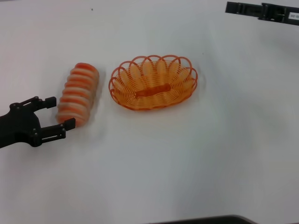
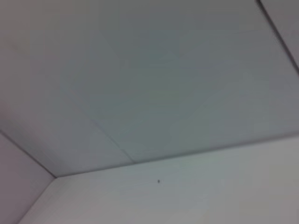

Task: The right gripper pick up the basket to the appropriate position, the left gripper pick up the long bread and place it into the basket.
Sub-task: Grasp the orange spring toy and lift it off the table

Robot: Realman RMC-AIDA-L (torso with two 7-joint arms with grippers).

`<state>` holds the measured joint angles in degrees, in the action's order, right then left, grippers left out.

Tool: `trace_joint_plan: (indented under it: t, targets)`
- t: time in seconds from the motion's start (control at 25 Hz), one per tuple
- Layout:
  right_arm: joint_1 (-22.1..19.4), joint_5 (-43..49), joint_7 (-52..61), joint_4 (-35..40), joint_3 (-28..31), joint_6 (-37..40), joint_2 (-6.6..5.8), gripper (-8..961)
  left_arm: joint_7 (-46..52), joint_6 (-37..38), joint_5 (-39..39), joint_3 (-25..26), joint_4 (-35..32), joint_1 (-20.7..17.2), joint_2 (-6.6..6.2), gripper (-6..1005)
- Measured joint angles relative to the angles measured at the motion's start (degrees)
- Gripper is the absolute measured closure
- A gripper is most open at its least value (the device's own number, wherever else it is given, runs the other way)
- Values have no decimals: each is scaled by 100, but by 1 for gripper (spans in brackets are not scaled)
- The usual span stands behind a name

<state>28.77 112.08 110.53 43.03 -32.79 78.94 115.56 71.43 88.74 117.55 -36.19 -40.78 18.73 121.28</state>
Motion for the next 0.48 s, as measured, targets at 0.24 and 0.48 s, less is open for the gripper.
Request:
trace_joint_plan:
  t: [0.24, 0.48]
  targets:
    - [-280, 228, -2054, -14, -125, 280, 112, 178, 160, -2, -44, 9, 6, 4, 6, 145]
    - [-438, 1000, -3148, -29, -156, 612, 175, 177, 261, 42, -74, 8, -5, 7, 3, 145]
